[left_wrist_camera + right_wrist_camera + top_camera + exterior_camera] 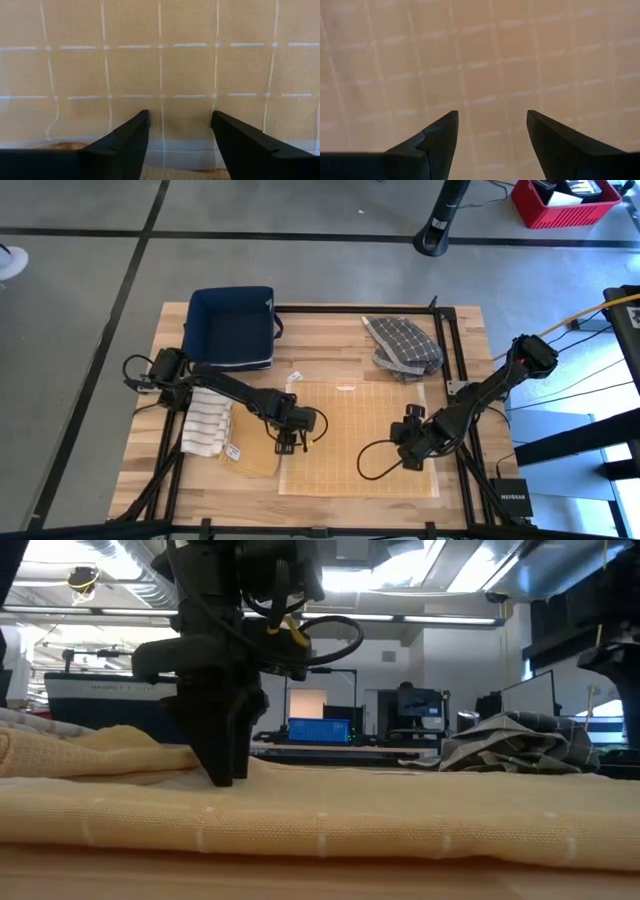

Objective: Fold towel
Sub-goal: Fold the orange pattern towel

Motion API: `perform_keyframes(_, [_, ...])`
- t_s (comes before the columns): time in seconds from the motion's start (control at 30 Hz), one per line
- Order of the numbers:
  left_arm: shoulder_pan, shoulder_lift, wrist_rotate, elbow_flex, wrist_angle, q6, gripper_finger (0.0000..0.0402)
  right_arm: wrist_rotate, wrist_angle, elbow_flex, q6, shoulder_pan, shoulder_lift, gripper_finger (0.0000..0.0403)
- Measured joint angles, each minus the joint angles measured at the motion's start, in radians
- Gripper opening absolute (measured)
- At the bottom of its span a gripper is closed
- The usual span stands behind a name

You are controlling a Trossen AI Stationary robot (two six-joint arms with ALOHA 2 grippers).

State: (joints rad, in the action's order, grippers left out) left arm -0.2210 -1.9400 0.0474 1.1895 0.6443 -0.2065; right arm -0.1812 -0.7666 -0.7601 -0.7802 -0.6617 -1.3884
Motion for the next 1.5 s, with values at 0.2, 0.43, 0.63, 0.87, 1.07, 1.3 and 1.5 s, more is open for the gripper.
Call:
perform_keyframes(0.2, [-0.001,0.002,-0.001,-0.002,-0.002,-0.048,0.0203,0.066,-0.101,0.000,0.047,0.000,0.000,0.0239])
perform_keyframes(0.43, [-0.001,0.001,-0.001,-0.003,-0.011,-0.059,0.0205,0.088,-0.196,0.005,0.090,0.001,0.017,0.0239])
perform_keyframes(0.63, [-0.002,0.000,0.002,-0.005,-0.027,-0.064,0.0200,0.158,-0.168,0.108,0.075,0.001,0.112,0.0239])
perform_keyframes(0.87, [-0.002,0.000,0.002,-0.005,-0.026,-0.047,0.0202,0.164,-0.052,0.246,0.040,0.001,0.220,0.0239])
perform_keyframes(1.07, [-0.002,0.000,0.001,-0.005,-0.026,-0.046,0.0203,0.148,-0.035,0.290,0.067,0.001,0.224,0.0239])
perform_keyframes(1.3, [-0.002,0.000,0.001,-0.005,-0.025,-0.045,0.0203,0.197,-0.071,0.245,0.080,0.001,0.250,0.0239])
perform_keyframes(1.5, [-0.002,0.000,0.001,-0.006,-0.025,-0.047,0.0203,0.137,-0.050,0.294,0.072,0.010,0.304,0.0239])
